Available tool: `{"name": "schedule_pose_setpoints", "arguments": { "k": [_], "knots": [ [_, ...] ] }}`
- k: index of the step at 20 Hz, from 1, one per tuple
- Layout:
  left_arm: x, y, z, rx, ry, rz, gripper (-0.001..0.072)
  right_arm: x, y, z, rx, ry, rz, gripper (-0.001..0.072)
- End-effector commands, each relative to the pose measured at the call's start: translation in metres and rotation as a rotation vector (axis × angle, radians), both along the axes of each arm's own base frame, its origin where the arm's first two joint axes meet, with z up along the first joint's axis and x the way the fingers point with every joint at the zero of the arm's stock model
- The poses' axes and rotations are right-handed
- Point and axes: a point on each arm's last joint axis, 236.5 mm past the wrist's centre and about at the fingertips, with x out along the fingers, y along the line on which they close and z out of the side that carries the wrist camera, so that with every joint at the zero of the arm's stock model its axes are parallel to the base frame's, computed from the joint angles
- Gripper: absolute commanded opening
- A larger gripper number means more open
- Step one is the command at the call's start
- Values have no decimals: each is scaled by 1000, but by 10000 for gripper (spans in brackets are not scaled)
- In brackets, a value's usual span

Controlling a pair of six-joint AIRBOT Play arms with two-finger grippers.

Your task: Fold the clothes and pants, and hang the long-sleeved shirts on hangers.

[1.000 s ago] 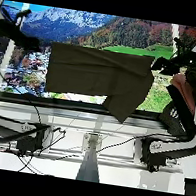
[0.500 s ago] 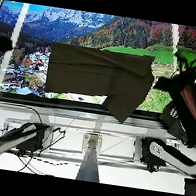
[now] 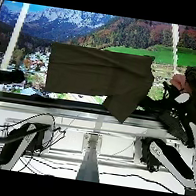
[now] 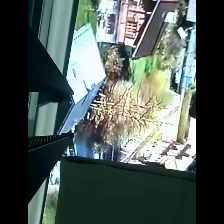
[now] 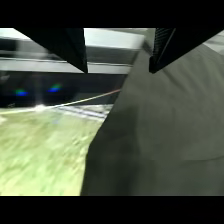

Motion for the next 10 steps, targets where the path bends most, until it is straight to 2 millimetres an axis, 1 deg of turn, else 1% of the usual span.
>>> {"name": "schedule_pose_setpoints", "arguments": {
  "k": [1,3,4,5,6,7,8,10],
  "knots": [
    [-1,-2,-19,-41,21,40,302,-10,13,-19,57,21,-127,428],
    [3,-2,-24,-56,24,46,302,-18,19,-26,77,41,-151,421],
    [4,-1,-26,-58,26,49,302,-19,21,-27,89,44,-171,378],
    [6,0,-28,-58,27,52,302,-18,24,-29,106,42,-199,376],
    [6,0,-31,-61,32,53,302,-17,27,-29,122,38,-211,344],
    [6,0,-33,-64,40,53,302,-18,29,-28,127,31,-196,258],
    [6,1,-35,-68,47,55,302,-19,30,-28,130,27,-173,234],
    [4,4,-41,-79,64,70,301,-24,34,-26,140,15,-104,234]
  ]
}}
